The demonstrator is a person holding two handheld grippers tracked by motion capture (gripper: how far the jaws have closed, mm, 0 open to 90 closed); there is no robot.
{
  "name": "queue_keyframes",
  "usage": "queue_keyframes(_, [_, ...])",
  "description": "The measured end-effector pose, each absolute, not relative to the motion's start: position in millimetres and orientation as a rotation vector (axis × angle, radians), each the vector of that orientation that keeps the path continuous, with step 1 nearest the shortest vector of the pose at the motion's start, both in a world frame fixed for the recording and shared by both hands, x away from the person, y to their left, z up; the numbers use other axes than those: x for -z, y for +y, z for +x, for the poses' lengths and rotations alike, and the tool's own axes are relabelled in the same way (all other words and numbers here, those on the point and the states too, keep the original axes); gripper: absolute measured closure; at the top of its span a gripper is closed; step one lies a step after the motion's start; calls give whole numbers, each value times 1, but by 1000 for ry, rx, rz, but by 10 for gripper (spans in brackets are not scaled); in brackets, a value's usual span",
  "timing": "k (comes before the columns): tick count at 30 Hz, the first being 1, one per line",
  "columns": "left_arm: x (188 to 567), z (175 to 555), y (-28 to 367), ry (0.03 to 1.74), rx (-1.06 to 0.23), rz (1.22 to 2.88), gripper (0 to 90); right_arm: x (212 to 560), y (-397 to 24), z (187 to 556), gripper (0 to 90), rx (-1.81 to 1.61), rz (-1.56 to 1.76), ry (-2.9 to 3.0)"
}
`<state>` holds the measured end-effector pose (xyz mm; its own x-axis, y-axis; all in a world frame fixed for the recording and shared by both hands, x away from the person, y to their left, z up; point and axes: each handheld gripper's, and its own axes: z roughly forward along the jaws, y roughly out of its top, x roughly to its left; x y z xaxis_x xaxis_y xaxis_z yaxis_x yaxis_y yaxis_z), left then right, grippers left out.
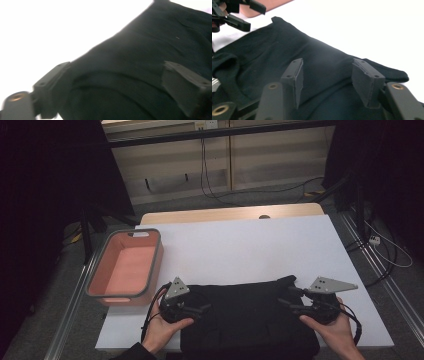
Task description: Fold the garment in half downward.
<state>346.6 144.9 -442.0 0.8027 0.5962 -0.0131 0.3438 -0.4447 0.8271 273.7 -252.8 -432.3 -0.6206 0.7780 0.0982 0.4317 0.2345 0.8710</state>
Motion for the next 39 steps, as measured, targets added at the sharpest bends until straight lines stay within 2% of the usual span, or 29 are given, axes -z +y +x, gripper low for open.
queue_keyframes(9, [436, 372, 131, 727, -375, 2078, 69, 428, -264, 306, 387, -1305, 1152, 2126])
queue_keyframes(11, [436, 380, 129, 734, -411, 2081, 69, 424, -266, 317, 378, -1289, 1157, 2146])
queue_keyframes(17, [441, 395, 129, 737, -401, 2109, 87, 431, -269, 354, 369, -1208, 1257, 2179])
queue_keyframes(19, [444, 395, 129, 767, -349, 2129, 75, 441, -266, 363, 422, -1137, 1271, 2156])
queue_keyframes(22, [444, 390, 130, 753, -378, 2141, 76, 448, -266, 372, 463, -1122, 1308, 2165])
queue_keyframes(25, [445, 390, 132, 762, -377, 2139, 77, 447, -275, 376, 566, -1092, 1335, 2098])
queue_keyframes(35, [448, 394, 136, 779, -388, 2155, 90, 463, -291, 381, 611, -938, 1374, 2212])
queue_keyframes(39, [447, 393, 137, 781, -394, 2159, 91, 463, -292, 377, 660, -943, 1357, 2227])
